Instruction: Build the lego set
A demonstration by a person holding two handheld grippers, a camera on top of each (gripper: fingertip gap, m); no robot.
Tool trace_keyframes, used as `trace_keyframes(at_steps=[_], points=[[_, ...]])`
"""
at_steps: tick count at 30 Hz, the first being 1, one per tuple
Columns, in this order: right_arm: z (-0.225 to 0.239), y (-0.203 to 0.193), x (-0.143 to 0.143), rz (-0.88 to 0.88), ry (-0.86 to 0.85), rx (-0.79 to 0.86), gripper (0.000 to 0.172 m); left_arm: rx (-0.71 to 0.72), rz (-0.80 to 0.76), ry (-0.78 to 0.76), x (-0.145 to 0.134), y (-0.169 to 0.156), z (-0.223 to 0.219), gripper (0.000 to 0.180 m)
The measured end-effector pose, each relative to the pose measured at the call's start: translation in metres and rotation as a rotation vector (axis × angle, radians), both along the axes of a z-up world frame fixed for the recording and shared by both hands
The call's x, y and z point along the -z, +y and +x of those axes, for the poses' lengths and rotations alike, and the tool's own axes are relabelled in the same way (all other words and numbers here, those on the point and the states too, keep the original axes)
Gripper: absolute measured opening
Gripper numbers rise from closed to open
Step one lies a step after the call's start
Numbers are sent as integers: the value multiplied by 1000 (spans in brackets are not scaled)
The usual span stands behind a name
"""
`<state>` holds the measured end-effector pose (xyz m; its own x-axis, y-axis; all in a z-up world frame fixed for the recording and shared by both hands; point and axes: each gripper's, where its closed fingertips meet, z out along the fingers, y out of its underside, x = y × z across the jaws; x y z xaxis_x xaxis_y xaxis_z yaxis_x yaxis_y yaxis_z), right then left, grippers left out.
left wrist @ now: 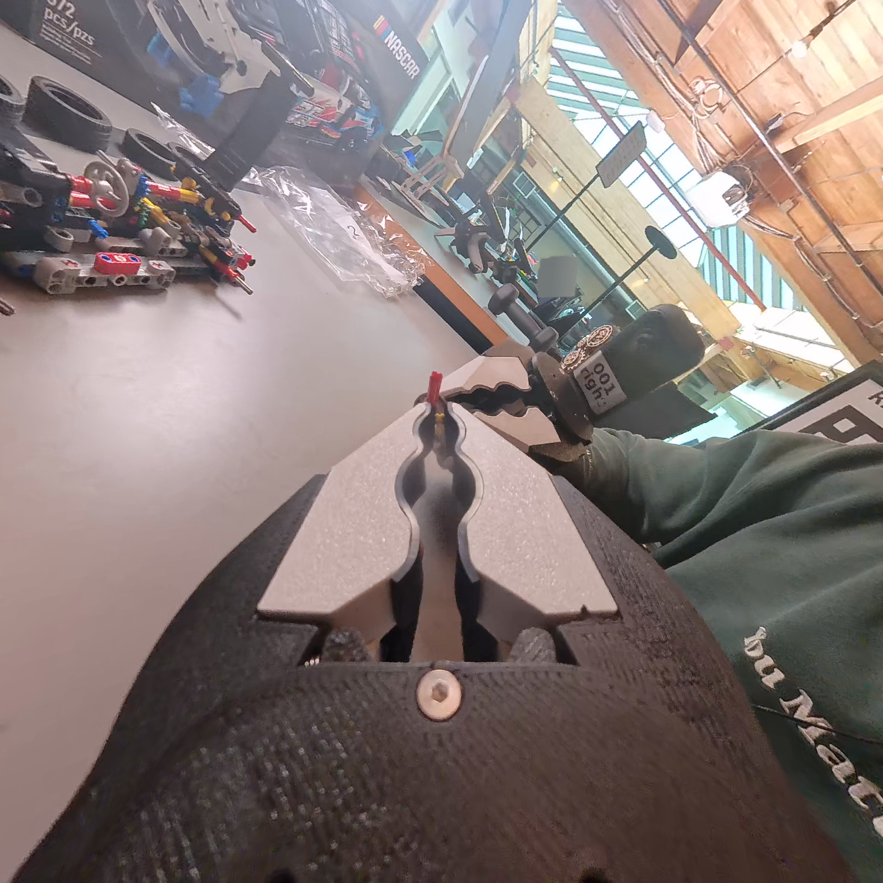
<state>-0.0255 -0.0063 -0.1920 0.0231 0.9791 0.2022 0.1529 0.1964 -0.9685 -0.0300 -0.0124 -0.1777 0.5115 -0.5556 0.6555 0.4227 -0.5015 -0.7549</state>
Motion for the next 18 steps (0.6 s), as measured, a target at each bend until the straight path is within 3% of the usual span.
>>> trace_keyframes(at_steps=[18], points=[[4,-9,-16,82,102,-42,5,-1,42,59,-8,-5,0,1]])
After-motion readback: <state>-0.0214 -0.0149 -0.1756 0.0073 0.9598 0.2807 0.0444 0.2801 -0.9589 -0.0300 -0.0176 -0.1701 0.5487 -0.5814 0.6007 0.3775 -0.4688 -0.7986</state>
